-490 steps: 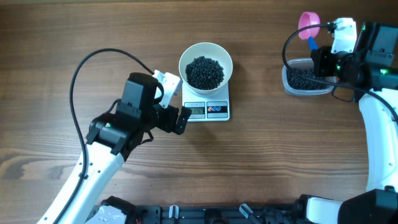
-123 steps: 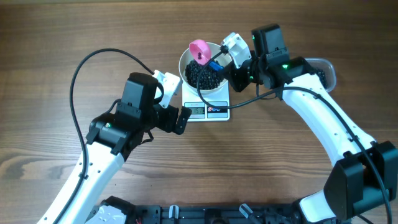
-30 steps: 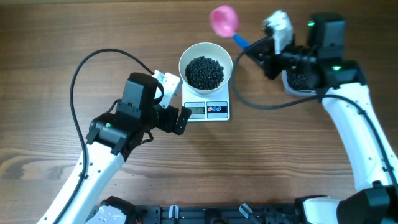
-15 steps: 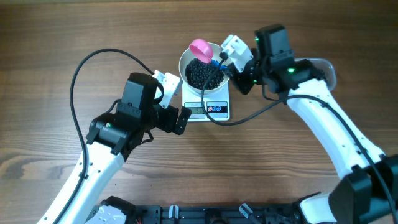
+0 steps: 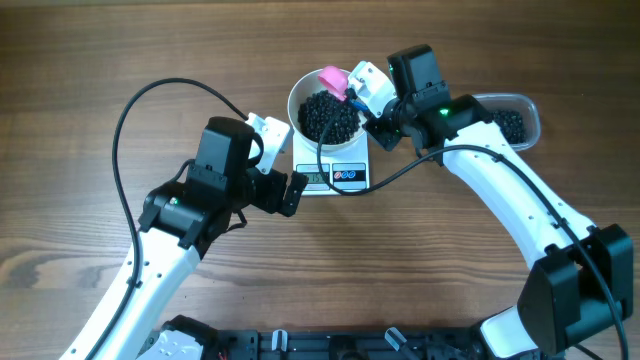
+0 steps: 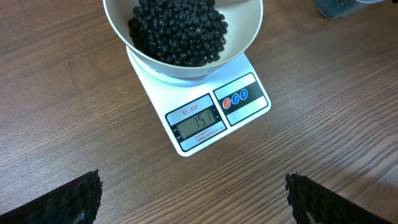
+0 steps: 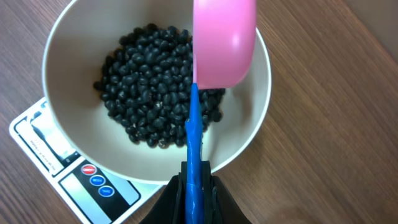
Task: Scoop item into bowl and weigh 150g on scale
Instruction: 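Tilt the scoop with the right gripper to pour beans into the bowl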
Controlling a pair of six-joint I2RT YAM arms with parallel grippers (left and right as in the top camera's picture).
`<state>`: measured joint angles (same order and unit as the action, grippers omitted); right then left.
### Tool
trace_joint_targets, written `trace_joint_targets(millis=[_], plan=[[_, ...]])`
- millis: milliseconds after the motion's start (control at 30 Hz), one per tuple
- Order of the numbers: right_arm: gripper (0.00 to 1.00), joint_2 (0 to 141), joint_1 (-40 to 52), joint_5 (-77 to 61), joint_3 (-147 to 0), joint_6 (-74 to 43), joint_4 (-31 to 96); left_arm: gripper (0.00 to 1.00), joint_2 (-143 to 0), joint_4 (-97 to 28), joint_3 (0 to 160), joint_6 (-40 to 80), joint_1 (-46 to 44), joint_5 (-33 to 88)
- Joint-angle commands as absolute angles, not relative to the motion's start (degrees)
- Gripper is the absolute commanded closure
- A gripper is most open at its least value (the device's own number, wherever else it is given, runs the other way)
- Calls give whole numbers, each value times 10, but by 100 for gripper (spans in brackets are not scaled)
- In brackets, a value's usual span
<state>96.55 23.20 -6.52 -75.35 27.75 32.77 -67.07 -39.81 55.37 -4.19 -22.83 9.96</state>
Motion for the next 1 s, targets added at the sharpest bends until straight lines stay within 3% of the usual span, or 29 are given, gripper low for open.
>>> trace_joint_targets(millis=[0,967], plan=[[96,980,233,-50,-757,283,324,0,-672,-397,551,-43,-231,109],[96,992,233,-124,-757,284,366,0,-672,-397,551,-43,-231,109]])
